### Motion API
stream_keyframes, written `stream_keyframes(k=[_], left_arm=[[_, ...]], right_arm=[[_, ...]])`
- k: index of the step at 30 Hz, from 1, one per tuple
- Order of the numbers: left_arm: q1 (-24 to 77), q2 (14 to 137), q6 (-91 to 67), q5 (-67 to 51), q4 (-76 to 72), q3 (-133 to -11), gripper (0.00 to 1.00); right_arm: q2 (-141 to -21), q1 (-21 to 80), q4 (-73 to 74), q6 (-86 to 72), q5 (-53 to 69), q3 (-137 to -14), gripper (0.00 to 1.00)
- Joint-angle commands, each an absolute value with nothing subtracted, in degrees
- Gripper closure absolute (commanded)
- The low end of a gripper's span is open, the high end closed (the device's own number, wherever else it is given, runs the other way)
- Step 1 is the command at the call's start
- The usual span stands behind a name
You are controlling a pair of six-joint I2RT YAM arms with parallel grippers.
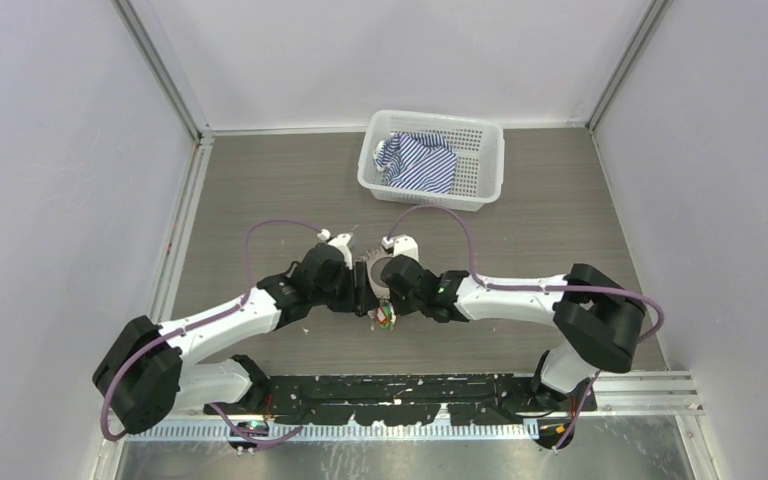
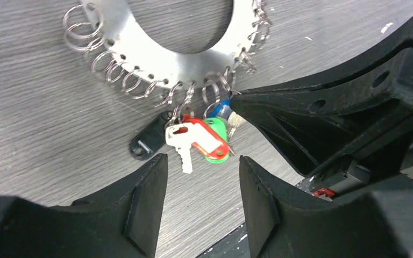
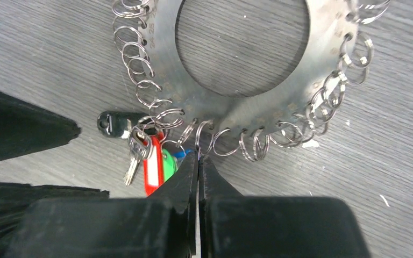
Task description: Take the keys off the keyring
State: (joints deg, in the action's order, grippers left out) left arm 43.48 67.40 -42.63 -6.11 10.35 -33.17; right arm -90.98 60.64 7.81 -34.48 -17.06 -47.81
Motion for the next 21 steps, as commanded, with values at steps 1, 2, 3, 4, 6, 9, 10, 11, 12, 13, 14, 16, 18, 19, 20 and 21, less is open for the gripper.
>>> stream_keyframes(k=[1,2,3,4,6,9,10,11,12,13,14,16,18,19,20,21], left_arm=[[43.31,64.62,-38.85,-10.53,3.36,-33.94,0.47],[43.27,64.04,-38.4,-11.2,2.14,-33.86,0.48],[43.29,63.34,-37.59,-11.83,0.87,-33.77,0.48],[43.26,62.57,-37.11,-12.18,0.34,-33.83,0.49],[43.25,61.07,-35.64,-12.76,-1.58,-34.07,0.5],[43.25,58.82,-33.47,-14.21,-4.14,-33.78,0.51],[43.3,58.27,-32.83,-14.73,-5.07,-33.53,0.52],[43.26,57.87,-32.21,-15.22,-6.06,-33.32,0.54],[43.3,57.39,-31.81,-15.62,-7.24,-32.92,0.54],[43.26,56.94,-31.5,-15.78,-8.62,-32.36,0.55],[43.32,56.17,-30.97,-16.26,-10.38,-31.85,0.55],[43.33,54.98,-29.88,-17.01,-12.35,-30.75,0.56],[43.33,54.16,-27.93,-17.54,-13.43,-29.43,0.59],[43.33,53.87,-26.99,-17.72,-13.77,-28.93,0.59],[43.33,53.7,-26.34,-17.98,-14.21,-28.39,0.58],[43.33,53.56,-25.36,-19.08,-14.98,-27.78,0.55]], right_arm=[[-83.66,60.09,13.5,-32.11,-16.7,-52.15,0.99],[-82.57,59.5,14.51,-31.87,-15.28,-52.58,0.99],[-81.47,58.89,15.45,-31.52,-13.58,-53.01,0.99],[-80.51,58.28,16.49,-30.79,-11.62,-53.42,0.99],[-78.05,57.47,17.89,-28.81,-8.31,-53.97,0.99],[-75.21,56.0,20.84,-25.22,-2.49,-55.03,0.99],[-73.97,55.56,21.5,-23.76,0.01,-55.21,0.99],[-72.98,55.28,21.99,-22.88,2.22,-55.27,0.99],[-72.04,54.93,22.34,-22.17,3.76,-55.21,0.99],[-71.12,54.6,22.82,-21.56,5.43,-55.36,0.99],[-70.34,54.21,23.82,-21.2,6.31,-55.63,0.99],[-69.25,53.25,25.4,-20.44,8.22,-56.4,0.99],[-68.02,52.47,26.75,-19.55,9.58,-56.88,0.99],[-67.51,52.28,27.41,-19.07,10.0,-57.06,0.99],[-67.09,51.95,27.98,-18.85,10.02,-57.31,0.99],[-66.82,51.57,28.62,-18.66,10.4,-57.72,0.99]])
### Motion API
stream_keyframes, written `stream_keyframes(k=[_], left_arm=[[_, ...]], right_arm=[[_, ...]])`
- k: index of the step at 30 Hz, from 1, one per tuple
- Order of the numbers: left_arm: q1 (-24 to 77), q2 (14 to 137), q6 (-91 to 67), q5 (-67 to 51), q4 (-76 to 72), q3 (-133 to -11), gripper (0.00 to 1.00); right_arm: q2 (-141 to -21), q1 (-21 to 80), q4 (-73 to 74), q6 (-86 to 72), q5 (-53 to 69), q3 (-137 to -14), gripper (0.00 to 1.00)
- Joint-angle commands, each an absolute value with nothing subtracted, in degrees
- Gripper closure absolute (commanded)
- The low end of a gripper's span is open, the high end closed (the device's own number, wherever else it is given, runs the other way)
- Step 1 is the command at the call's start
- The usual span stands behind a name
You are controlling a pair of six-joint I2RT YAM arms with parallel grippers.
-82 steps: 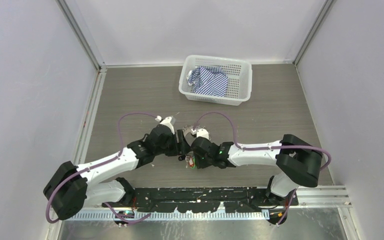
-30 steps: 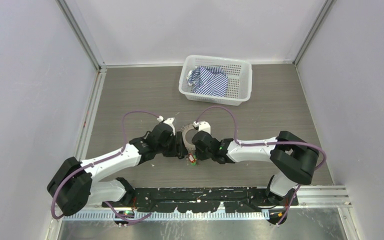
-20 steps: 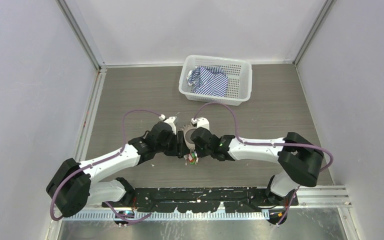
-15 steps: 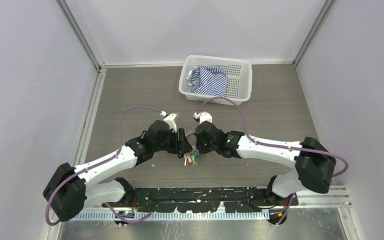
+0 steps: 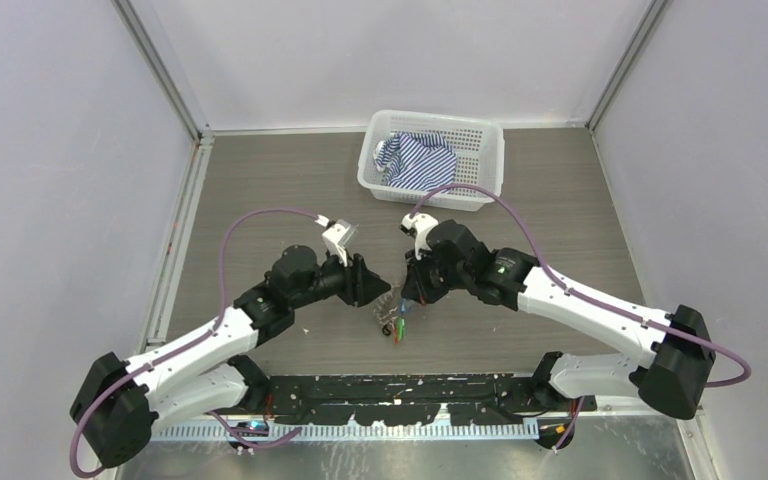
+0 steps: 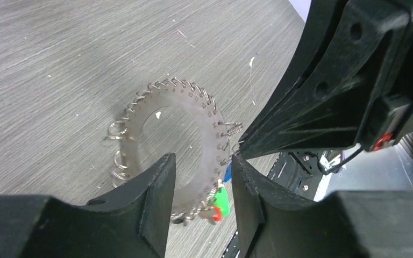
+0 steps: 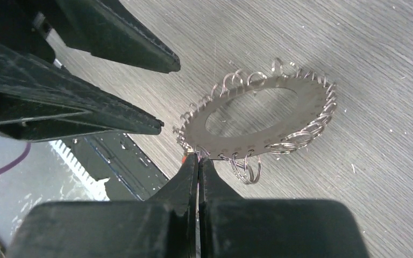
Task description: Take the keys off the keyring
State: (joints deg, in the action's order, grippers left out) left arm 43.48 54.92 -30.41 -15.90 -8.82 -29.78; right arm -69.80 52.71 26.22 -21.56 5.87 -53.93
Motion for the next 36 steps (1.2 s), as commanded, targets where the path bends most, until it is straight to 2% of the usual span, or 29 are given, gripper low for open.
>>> stream_keyframes(k=[1,3,10,16,21,30,36], left_arm=[[43.52,53.45,-24.78,-20.18,-16.32,-27.06,0.53],[44.49,53.29,-23.89,-21.06,-19.38,-25.07,0.45],[51.43,52.65,-19.87,-13.52,-37.74,-15.02,0.35],[55.0,54.49,-19.76,-9.74,-40.91,-14.28,0.22],[57.48,57.64,-18.0,-3.02,-44.04,-14.49,0.19],[60.45,64.57,-17.4,-0.56,-50.4,-15.38,0.19],[63.74,66.23,-17.53,8.62,-53.75,-15.2,0.15]], right_arm=[[-66.61,51.25,29.18,-18.54,10.81,-58.01,0.99],[-66.2,50.78,30.07,-18.46,11.33,-58.54,0.99],[-66.47,50.03,32.44,-17.97,12.13,-59.87,0.99],[-68.21,49.74,34.01,-18.36,10.9,-61.11,0.99],[-69.27,49.52,34.22,-18.8,11.21,-62.49,0.99],[-71.02,49.43,37.06,-19.65,10.3,-66.42,0.99],[-72.9,49.4,38.17,-24.26,6.73,-68.8,0.99]])
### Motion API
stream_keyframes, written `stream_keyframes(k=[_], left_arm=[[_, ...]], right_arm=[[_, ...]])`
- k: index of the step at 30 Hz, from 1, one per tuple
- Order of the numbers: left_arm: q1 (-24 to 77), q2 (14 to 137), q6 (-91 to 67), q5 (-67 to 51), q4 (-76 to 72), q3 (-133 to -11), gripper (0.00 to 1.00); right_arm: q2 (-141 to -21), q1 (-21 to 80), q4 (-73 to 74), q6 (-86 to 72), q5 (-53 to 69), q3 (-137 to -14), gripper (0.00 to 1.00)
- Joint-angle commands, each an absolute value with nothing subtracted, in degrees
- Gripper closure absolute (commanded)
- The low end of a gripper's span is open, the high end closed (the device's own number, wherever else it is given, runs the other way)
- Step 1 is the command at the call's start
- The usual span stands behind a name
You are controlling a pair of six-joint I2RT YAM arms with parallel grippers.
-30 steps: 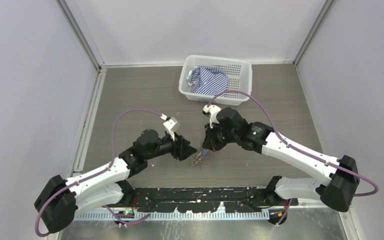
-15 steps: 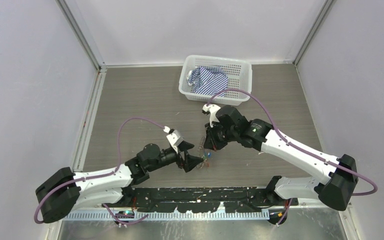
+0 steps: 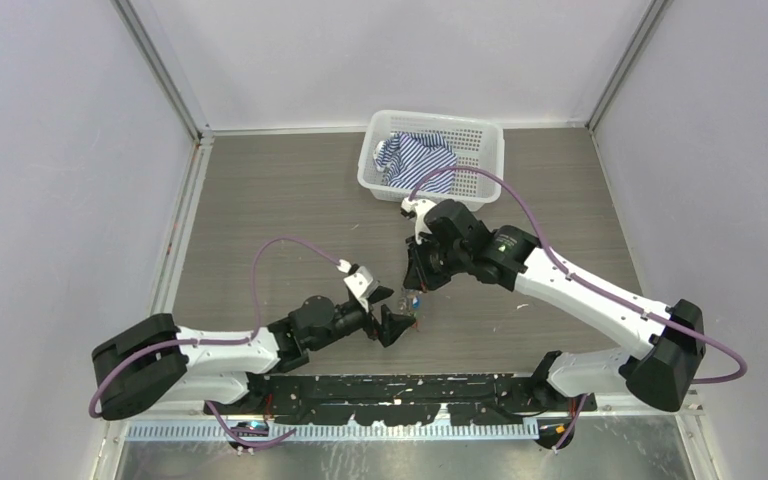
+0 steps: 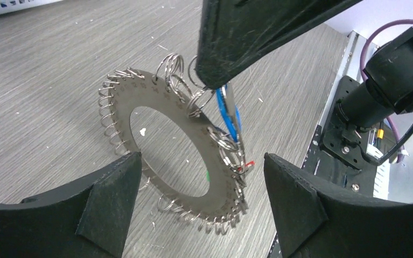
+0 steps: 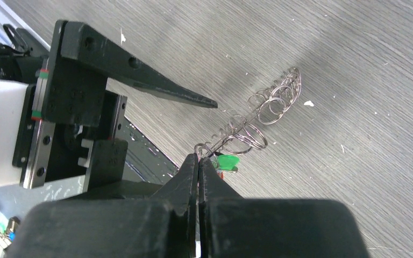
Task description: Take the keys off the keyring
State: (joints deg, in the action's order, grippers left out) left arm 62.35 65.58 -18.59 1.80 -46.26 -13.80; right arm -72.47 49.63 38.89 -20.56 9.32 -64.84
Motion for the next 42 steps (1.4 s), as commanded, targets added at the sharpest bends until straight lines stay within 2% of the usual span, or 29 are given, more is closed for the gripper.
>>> stream_keyframes(k=[1,7,11,15,25,32,36,38,40,42], left_arm=[[63.99,66.53,-17.64,8.78,-54.82,-14.97,0.15],[65.11,69.58,-16.03,10.44,-59.96,-13.85,0.16],[66.62,72.95,-11.85,12.43,-68.75,-11.94,0.21],[71.49,78.51,-1.26,18.12,-81.63,-10.5,0.23],[73.73,77.35,7.89,25.15,-82.09,-11.47,0.31],[73.68,76.79,8.94,24.69,-82.08,-11.16,0.44],[73.74,75.16,11.31,26.14,-82.01,-11.03,0.58],[73.71,73.8,13.1,27.22,-82.0,-10.79,0.73],[73.73,72.43,14.78,28.46,-82.0,-10.65,0.94],[73.73,70.73,16.0,28.8,-81.24,-10.75,0.99]], right_arm=[[-73.09,49.44,38.3,-24.83,6.45,-69.23,0.99],[-72.62,49.47,36.66,-27.35,6.87,-70.05,0.99],[-72.48,49.47,36.69,-28.75,7.22,-71.23,0.99],[-72.29,49.44,36.64,-31.24,7.65,-72.67,0.99],[-69.79,49.33,34.57,-34.89,9.99,-71.77,0.99],[-67.59,49.14,33.7,-36.36,12.39,-72.23,0.99],[-65.82,49.03,33.31,-37.18,13.58,-71.36,0.99],[-64.75,49.04,32.94,-37.27,14.53,-70.69,0.99],[-63.55,48.92,32.41,-37.18,15.59,-69.56,0.99],[-62.64,48.97,31.76,-36.91,16.9,-68.59,0.99]])
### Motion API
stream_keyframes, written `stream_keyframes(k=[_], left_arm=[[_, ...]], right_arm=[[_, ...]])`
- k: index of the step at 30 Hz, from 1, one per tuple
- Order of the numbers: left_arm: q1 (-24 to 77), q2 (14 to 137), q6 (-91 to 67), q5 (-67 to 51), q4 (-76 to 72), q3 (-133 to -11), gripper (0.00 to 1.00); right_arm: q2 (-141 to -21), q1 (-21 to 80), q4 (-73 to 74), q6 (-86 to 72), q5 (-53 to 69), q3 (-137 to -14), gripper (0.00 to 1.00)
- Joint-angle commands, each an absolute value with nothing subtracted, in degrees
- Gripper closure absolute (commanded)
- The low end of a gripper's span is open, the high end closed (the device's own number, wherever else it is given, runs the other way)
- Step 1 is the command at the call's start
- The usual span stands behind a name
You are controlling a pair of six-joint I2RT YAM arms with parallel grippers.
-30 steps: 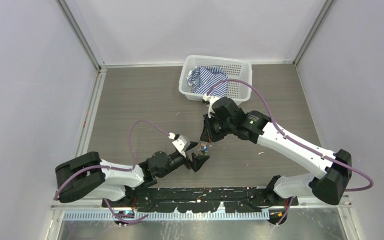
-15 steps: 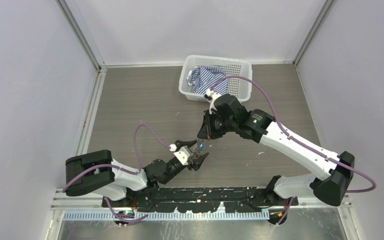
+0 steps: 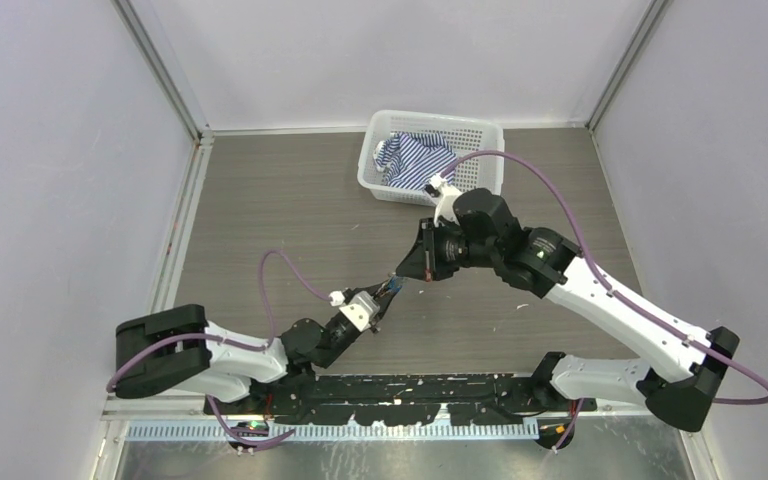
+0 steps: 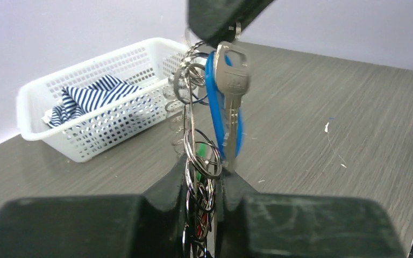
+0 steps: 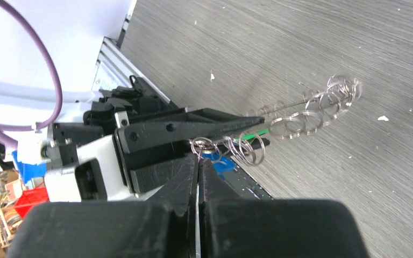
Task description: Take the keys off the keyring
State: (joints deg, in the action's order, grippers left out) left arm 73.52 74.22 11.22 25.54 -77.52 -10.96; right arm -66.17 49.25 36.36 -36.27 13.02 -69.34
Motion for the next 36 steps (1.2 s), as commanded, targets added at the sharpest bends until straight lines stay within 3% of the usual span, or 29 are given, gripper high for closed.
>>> stream_keyframes(k=[1,13,18,28,30,36], left_arm=[[73.74,69.75,16.43,28.66,-80.25,-10.99,1.0],[73.74,53.46,27.49,23.81,-53.6,-17.43,0.99],[73.69,51.62,31.99,25.6,-49.44,-21.19,0.99],[73.71,50.92,38.54,24.76,-43.4,-31.37,0.99],[73.74,50.11,38.77,24.1,-41.03,-33.15,0.99],[73.72,48.27,40.28,22.19,-34.21,-38.28,1.0]], right_arm=[[-62.24,49.0,31.73,-36.54,17.28,-68.25,0.99],[-54.95,48.88,31.03,-31.75,14.48,-63.9,0.98],[-48.93,48.87,19.56,-30.75,13.58,-57.21,0.79],[-39.77,48.87,2.74,-23.68,6.53,-46.78,0.19],[-38.31,48.81,-3.96,-22.42,4.02,-43.54,0.15],[-36.2,48.9,-19.12,-17.19,4.59,-36.23,0.15]])
